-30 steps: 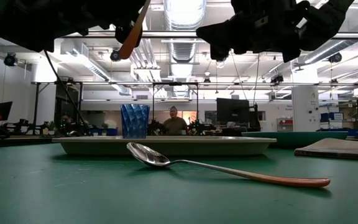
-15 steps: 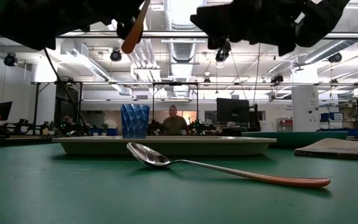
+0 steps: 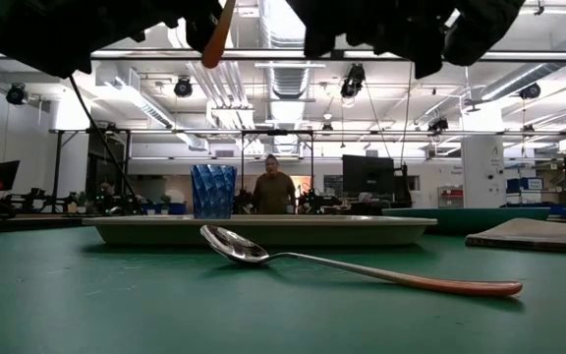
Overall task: Pick and place plate/cup/fork/spoon on tray
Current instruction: Put the orange fork on the left of the white serving tray
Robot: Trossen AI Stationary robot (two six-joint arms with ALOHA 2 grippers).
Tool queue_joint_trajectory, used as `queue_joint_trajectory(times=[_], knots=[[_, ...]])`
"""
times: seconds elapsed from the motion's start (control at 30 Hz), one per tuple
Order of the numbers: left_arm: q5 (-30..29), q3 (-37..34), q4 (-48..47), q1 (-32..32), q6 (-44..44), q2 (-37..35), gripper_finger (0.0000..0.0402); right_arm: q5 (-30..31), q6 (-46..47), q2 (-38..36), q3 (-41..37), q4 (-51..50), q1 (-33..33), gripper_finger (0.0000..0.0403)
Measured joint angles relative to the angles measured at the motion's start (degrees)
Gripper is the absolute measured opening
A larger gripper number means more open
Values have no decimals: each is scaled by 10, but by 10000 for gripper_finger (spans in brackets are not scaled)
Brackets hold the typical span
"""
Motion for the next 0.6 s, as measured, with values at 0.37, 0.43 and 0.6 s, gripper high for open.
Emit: queue_joint_trajectory(times=[0.37, 0.43, 0.6], knots=[[3, -3, 7, 2, -1, 0, 4, -149, 15, 86, 122, 3, 8, 187], [2, -3, 6, 2, -1, 0, 4, -167, 16, 102, 143, 1, 12, 187], [2, -3, 7, 2, -1, 0, 4, -201, 17, 133, 184, 1, 20, 187]])
